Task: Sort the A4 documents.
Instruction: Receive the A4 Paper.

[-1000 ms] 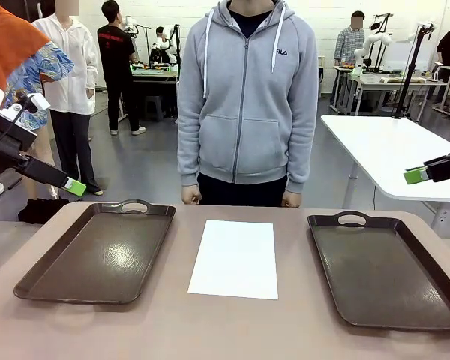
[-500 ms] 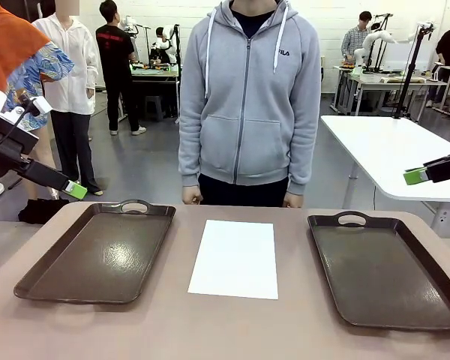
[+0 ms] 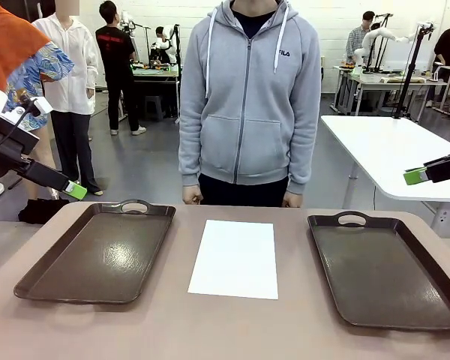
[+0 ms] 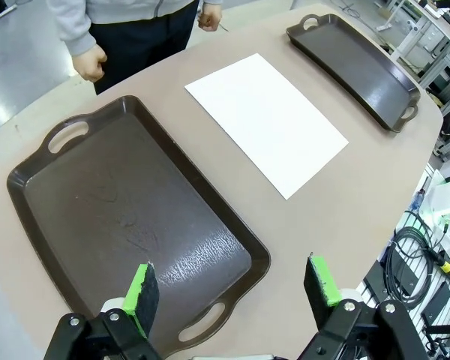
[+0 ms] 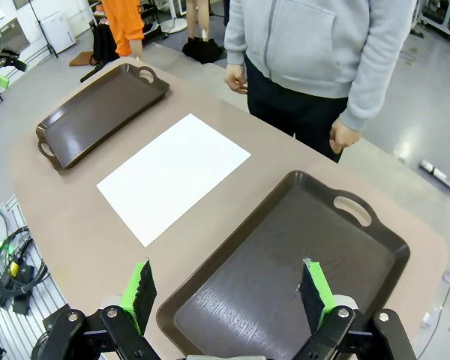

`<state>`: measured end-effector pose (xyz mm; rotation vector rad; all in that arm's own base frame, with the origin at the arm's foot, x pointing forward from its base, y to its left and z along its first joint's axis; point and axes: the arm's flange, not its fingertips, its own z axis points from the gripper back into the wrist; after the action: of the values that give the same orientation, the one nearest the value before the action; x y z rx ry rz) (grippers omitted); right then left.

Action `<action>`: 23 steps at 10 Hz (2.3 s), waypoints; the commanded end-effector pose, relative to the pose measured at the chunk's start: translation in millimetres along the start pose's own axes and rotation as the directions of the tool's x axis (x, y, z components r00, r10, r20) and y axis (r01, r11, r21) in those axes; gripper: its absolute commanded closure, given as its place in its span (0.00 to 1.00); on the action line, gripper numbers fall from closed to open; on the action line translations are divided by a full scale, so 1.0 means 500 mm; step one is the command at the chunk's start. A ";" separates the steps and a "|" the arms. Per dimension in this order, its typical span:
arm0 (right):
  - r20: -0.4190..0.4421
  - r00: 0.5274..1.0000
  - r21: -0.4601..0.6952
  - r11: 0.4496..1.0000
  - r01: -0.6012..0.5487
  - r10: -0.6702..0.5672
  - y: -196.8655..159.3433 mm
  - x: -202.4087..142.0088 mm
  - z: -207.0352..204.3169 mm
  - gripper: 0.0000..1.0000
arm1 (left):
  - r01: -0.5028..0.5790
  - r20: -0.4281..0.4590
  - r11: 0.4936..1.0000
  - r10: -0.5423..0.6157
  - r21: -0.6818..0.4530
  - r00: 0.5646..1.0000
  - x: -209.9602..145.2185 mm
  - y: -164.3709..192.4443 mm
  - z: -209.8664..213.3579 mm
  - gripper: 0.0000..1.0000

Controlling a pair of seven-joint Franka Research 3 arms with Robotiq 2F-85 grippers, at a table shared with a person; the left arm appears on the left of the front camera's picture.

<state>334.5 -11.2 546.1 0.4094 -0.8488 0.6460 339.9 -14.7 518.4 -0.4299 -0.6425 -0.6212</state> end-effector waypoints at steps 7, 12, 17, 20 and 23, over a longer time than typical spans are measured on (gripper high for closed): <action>0.006 1.000 0.008 1.000 0.001 -0.001 -0.001 -0.001 0.000 0.00 | 0.001 0.007 1.000 -0.001 -0.012 1.000 0.000 0.001 0.001 0.00; 0.006 1.000 0.008 1.000 0.001 -0.001 -0.001 -0.001 0.000 0.00 | 0.001 0.007 1.000 -0.001 -0.012 1.000 0.000 0.001 0.001 0.00; 0.006 1.000 0.008 1.000 0.001 -0.001 -0.001 -0.001 0.000 0.00 | 0.001 0.007 1.000 -0.001 -0.012 1.000 0.000 0.001 0.001 0.00; 0.006 1.000 0.008 1.000 0.001 -0.001 -0.001 -0.001 0.000 0.00 | 0.001 0.007 1.000 -0.001 -0.012 1.000 0.000 0.001 0.001 0.00; 0.006 1.000 0.008 1.000 0.001 -0.001 -0.001 -0.001 0.000 0.00 | 0.001 0.007 1.000 -0.001 -0.012 1.000 0.000 0.001 0.001 0.00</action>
<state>334.5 -11.3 546.1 0.4093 -0.8488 0.6458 339.9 -14.7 518.5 -0.4306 -0.6427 -0.6204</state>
